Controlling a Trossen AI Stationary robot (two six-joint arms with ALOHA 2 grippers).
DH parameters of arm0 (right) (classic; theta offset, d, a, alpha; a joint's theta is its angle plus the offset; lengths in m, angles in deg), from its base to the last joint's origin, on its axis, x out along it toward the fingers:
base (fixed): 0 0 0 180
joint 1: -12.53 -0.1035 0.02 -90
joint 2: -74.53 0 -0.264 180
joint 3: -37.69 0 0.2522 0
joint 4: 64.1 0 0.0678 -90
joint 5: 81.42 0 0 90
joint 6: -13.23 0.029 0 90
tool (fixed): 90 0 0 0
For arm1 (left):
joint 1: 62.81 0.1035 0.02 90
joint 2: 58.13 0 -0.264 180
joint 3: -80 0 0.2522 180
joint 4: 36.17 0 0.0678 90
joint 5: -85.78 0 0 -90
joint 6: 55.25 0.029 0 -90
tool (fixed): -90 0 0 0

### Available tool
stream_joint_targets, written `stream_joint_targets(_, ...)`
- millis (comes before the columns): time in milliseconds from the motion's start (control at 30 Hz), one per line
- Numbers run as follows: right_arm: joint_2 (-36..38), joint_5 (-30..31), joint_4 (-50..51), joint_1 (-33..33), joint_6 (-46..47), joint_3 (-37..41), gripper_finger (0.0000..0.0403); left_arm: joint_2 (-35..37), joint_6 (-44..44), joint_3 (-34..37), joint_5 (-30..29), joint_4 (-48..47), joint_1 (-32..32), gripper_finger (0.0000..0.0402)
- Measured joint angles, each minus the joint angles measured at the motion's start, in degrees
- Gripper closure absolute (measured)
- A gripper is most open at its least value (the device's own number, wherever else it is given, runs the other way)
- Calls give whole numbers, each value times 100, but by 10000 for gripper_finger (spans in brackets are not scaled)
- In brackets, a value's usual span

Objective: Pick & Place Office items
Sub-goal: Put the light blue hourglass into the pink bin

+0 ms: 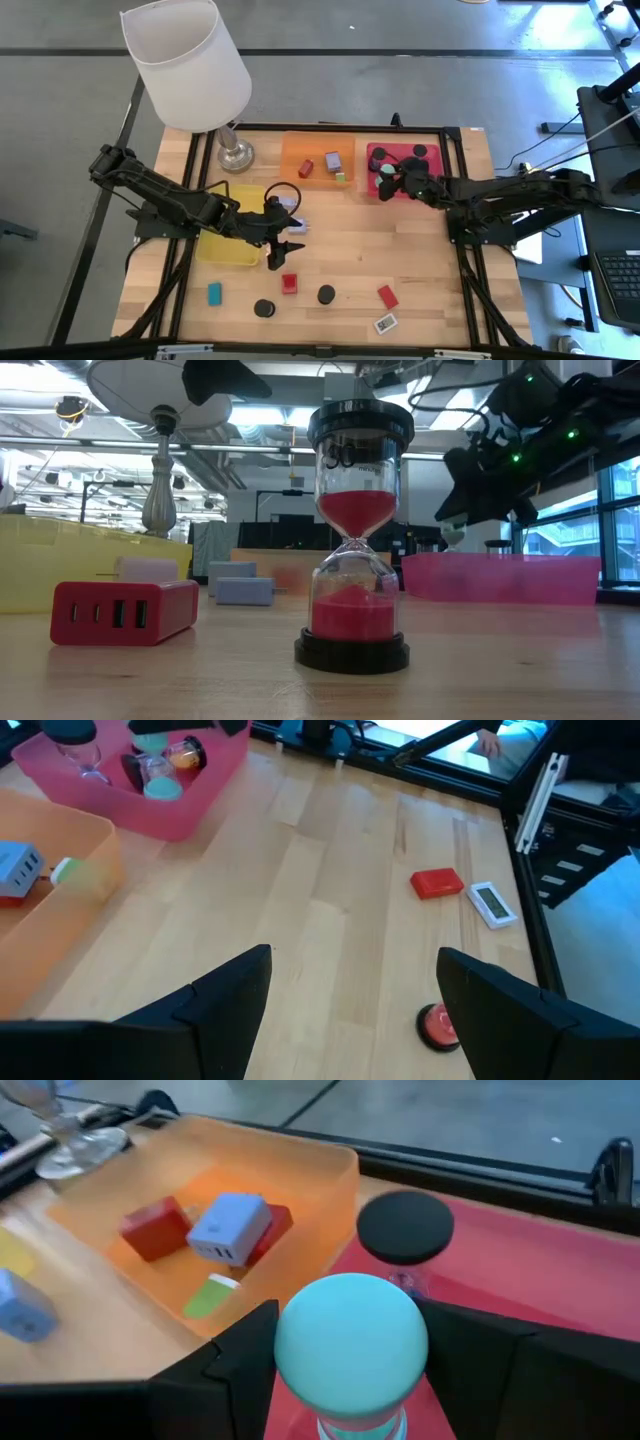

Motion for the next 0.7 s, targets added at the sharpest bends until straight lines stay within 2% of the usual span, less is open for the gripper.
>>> stream_joint_targets(100, -249, 245, -272, -44, -9, 0, 196, 0, -1, 0, 0, -1, 0, 121)
stream_joint_targets(400, -788, 235, -617, -65, -12, 0, 189, 0, -2, 0, 2, -10, 0, 121)
stream_joint_targets(700, -930, 234, -628, -65, 574, -4, 164, 0, 0, 0, 4, -83, 0, 121)
